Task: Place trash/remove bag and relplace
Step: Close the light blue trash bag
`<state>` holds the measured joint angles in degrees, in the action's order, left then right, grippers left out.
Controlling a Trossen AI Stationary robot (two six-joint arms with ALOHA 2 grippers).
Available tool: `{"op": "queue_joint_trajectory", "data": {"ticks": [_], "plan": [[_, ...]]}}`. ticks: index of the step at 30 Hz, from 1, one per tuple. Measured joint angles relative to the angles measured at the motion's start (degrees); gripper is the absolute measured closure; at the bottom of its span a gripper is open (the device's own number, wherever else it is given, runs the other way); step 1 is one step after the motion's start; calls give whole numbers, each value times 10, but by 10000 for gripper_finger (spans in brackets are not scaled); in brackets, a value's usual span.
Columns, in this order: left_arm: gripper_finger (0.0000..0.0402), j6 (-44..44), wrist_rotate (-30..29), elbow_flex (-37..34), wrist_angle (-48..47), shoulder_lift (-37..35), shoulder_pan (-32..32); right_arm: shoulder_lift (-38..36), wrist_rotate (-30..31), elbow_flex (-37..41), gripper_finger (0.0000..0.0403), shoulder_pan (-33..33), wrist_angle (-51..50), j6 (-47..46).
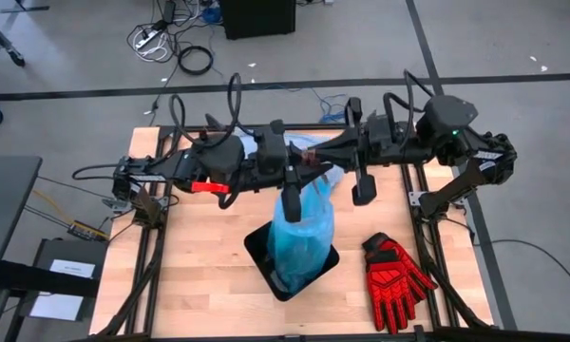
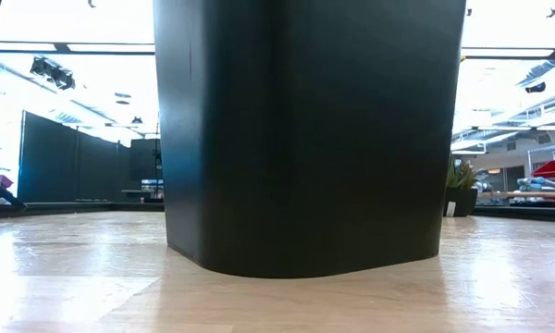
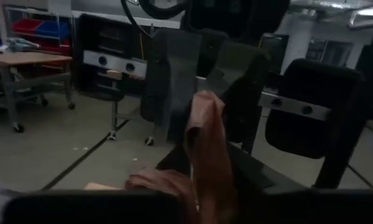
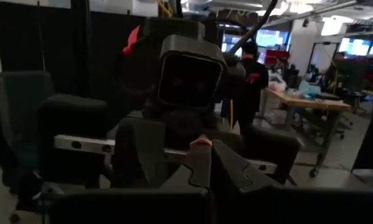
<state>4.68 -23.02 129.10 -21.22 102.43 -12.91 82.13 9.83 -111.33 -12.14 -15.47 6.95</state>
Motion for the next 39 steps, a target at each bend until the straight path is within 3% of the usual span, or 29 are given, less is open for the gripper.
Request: {"op": "queue_joint_trajectory", "data": {"ticks": [3,9,19,23,26,33,39], "plan": [[389,-1,2,0,-4,0,0,1,11,0,403,-9,-2,5],[398,-1,-3,0,-9,0,0,-3,10,0,390,-21,-7,27],[400,-2,-59,0,-73,-4,2,-53,34,-1,242,-33,15,-2],[400,-15,-86,1,-49,-5,1,-41,72,0,205,-44,-62,-42],[401,-29,-95,0,-46,-5,-2,-24,136,10,200,-67,-101,-54],[401,-30,-108,0,-33,-5,-12,-26,218,83,208,-100,-47,-53],[401,-46,-144,-1,-34,-2,-29,-46,229,134,208,-111,-38,-85]]}}
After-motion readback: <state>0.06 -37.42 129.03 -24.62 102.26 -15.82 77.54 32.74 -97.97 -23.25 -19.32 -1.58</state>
